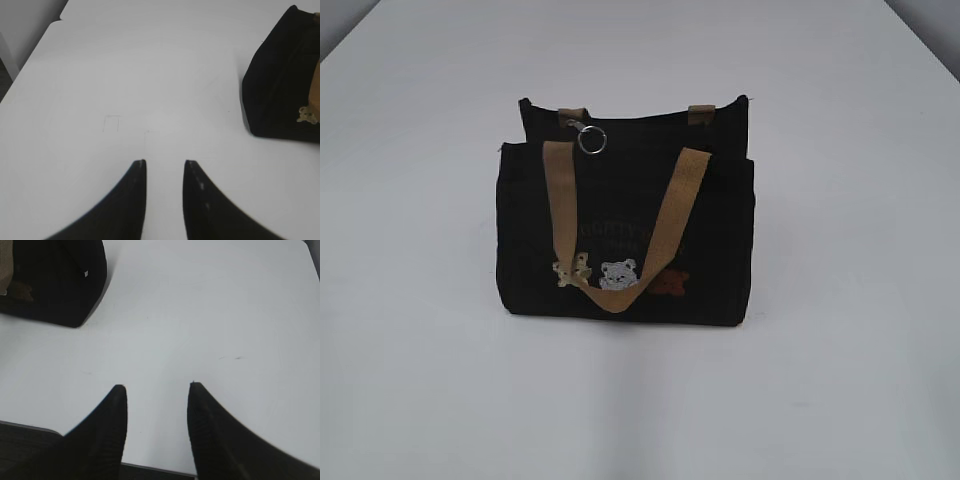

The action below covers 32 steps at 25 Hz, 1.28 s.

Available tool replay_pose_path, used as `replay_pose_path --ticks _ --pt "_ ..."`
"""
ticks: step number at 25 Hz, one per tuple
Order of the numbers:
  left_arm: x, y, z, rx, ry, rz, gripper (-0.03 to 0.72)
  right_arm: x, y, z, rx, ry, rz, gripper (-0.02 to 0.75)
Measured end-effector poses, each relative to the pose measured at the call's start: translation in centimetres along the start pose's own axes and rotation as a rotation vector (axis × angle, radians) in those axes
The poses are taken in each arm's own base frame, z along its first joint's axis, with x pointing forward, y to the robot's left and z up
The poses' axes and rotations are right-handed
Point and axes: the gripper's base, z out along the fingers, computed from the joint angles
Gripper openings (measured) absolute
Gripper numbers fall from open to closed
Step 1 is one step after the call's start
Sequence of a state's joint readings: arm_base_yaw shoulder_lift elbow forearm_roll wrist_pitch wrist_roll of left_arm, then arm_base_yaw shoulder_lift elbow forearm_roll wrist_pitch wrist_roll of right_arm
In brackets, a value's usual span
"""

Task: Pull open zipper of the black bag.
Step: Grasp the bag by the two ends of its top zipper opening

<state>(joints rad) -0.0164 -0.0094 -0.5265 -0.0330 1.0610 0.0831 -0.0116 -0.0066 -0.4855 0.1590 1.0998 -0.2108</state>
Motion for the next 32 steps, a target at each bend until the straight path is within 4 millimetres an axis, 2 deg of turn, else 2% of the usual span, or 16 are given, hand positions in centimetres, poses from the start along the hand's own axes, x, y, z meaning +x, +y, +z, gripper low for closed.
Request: replay_pose_path --ticks 25,27,29,32 --pt "-0.1 -0.2 0.0 0.027 -0.004 -0.007 0.195 0.0 0.0 0.0 0.0 0.0 0.0 0.319" --pt "-0.7 -0.9 0.0 0.097 -0.023 0.012 0.198 0.0 0.0 0.0 0.0 0.0 0.0 0.319" --pt "-2.3 -1.5 0.9 0.185 -0.07 0.065 0.211 0.0 0.0 0.0 0.0 0.0 0.0 0.319" --pt "-5.5 -2.1 4.0 0.272 -0.191 0.118 0.263 0.0 0.0 0.0 0.0 0.0 0.0 0.319"
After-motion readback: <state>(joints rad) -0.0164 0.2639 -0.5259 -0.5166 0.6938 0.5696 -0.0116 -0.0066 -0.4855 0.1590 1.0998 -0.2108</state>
